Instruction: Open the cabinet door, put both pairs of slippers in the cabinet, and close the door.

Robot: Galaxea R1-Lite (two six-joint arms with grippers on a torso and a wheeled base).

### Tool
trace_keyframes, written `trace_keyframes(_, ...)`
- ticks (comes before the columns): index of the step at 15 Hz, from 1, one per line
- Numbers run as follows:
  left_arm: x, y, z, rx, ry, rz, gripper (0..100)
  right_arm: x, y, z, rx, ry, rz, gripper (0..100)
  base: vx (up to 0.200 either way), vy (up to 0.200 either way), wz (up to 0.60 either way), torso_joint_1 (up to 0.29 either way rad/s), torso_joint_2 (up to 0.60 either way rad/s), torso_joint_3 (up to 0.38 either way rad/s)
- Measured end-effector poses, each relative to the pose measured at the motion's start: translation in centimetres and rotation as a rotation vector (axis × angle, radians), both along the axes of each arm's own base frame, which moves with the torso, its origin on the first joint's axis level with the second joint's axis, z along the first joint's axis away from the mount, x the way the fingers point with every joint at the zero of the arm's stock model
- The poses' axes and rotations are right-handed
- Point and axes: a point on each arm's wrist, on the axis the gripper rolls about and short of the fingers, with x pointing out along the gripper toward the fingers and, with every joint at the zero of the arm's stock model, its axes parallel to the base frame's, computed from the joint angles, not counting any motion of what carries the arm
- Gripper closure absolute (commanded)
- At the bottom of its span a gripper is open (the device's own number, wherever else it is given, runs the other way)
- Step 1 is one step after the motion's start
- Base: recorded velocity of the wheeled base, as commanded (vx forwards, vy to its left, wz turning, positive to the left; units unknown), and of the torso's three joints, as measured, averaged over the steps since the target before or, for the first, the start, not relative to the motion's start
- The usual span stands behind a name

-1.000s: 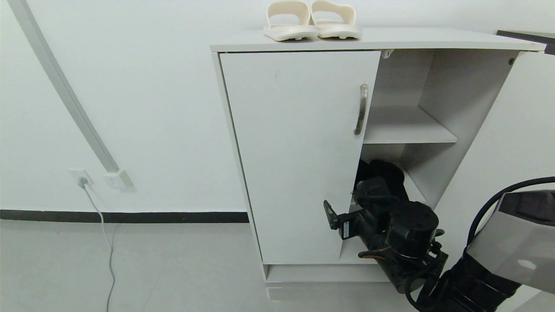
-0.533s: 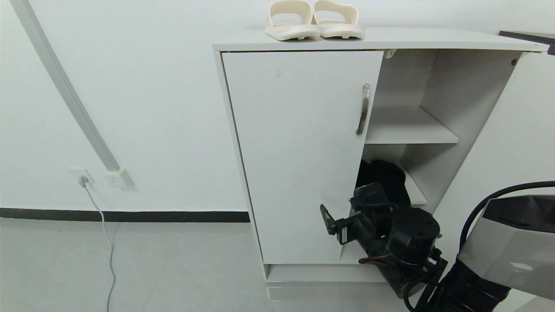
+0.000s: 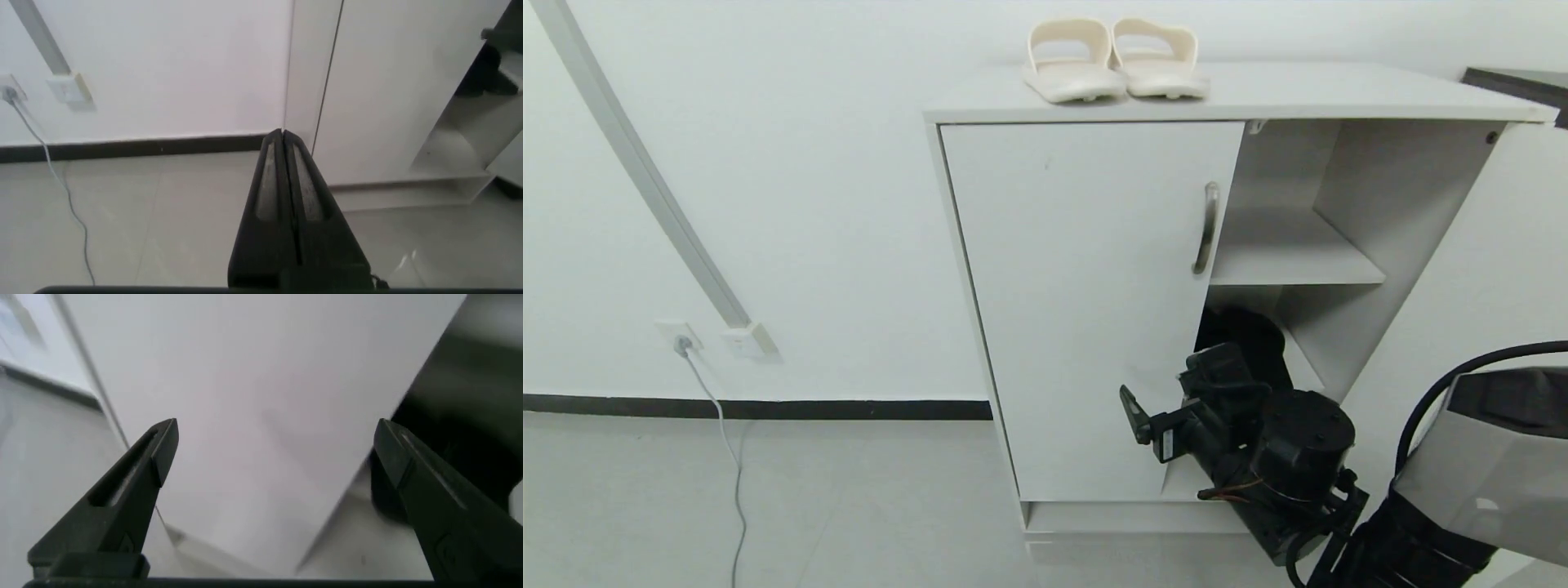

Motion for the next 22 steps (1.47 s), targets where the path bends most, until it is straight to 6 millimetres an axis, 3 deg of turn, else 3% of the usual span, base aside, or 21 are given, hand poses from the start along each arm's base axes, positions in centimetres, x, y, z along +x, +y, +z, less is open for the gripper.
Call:
trace_keyframes(9, 0.00, 0.00, -0.03, 0.000, 0.001, 0.000, 100, -0.50, -0.04, 0.91, 0.016, -0.017, 0.010, 0, 0.000, 0.000, 0.00, 0.115, -0.47, -0.343)
trace_keyframes(22, 0.00, 0.00, -0.02, -0.001, 0.002, 0.000, 100, -0.62, -0.12, 0.73, 0.009, -0.011, 0.011, 0, 0.000, 0.000, 0.00, 0.199, -0.51, -0.319)
